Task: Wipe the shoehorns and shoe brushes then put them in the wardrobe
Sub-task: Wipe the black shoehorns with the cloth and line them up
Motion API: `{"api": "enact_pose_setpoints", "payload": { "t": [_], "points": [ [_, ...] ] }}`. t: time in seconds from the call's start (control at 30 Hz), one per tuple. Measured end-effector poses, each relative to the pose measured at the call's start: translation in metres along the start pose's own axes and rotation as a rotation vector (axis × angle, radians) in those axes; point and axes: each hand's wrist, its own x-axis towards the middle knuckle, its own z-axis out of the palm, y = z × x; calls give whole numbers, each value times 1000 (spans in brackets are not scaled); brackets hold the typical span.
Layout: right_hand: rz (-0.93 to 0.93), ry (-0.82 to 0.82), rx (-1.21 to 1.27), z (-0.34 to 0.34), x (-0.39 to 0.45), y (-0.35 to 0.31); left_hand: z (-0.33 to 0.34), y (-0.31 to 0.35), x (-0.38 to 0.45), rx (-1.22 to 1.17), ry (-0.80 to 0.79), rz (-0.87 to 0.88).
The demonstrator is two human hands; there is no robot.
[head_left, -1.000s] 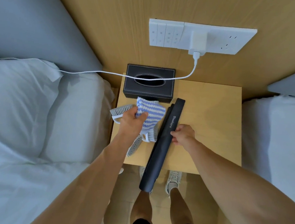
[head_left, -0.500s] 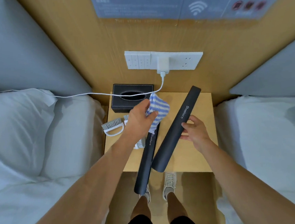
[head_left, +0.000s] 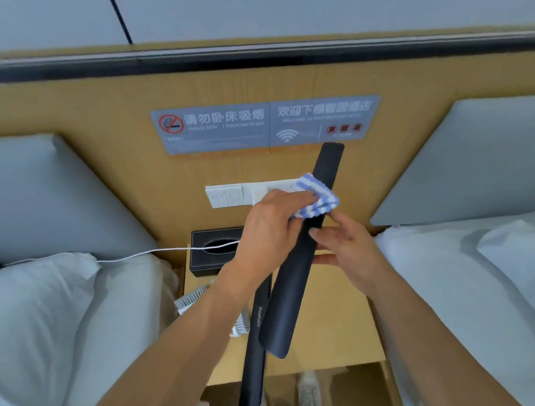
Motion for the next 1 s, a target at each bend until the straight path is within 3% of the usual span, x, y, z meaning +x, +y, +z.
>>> {"api": "enact_pose_setpoints", "payload": {
  "t": [0.3, 0.6, 1.0],
  "points": [
    [24, -137, -125, -11, -9, -35, -22, 2, 12, -115, -179, -1],
    [-18, -252, -229, -4, -3, -48, -48, -1, 26, -215, -52, -239],
    [-90, -322, -294, 8, -4, -64, -85, 25, 56, 3, 208, -179]
  ]
}}
